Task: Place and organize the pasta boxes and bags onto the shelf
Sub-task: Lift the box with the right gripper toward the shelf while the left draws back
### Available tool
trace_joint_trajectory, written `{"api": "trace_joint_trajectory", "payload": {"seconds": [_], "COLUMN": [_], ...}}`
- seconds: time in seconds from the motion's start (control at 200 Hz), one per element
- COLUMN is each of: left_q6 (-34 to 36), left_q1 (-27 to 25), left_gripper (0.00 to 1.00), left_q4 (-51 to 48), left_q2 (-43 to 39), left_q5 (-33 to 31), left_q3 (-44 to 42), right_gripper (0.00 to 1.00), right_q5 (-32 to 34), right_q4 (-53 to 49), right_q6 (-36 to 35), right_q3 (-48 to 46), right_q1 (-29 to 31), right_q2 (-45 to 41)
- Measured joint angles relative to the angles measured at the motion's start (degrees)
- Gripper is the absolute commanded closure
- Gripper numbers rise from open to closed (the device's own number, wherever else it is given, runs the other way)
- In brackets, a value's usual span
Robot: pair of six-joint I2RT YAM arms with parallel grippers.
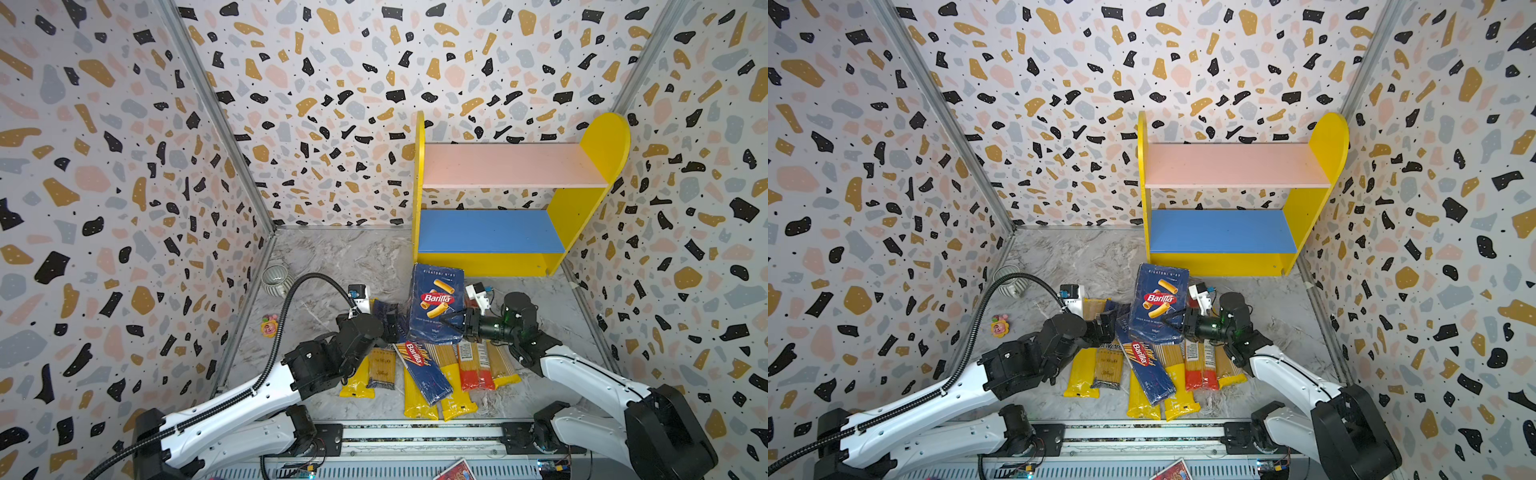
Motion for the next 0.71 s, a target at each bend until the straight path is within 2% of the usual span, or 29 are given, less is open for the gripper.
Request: {"api": "trace_joint_trajectory", "payload": {"seconds": [0.2, 0.315, 0.706], "left_q6": [2.10, 3.87, 9.03], "left_q1": [0.46, 0.94, 2.73], "left_gripper": [0.01, 0.00, 0.00], "left_q4": [-1.97, -2.25, -1.46], "left_q2": [1.31, 2.89, 7.65], "left_q5": [-1.14, -0.63, 4.59], "left_q3": [2.73, 4.39, 8.46], "right_gripper": [0.60, 0.60, 0.60], "right_q5": [-1.11, -1.05, 0.07], "right_q4": [-7.41, -9.86, -16.48], "right_q6": [-5.07, -8.48, -16.15], "right_q3": [9.92, 16.79, 33.05], "right_q1": [-10.12, -14.45, -17.18], "right_q2": [0.57, 3.98, 25.14]}}
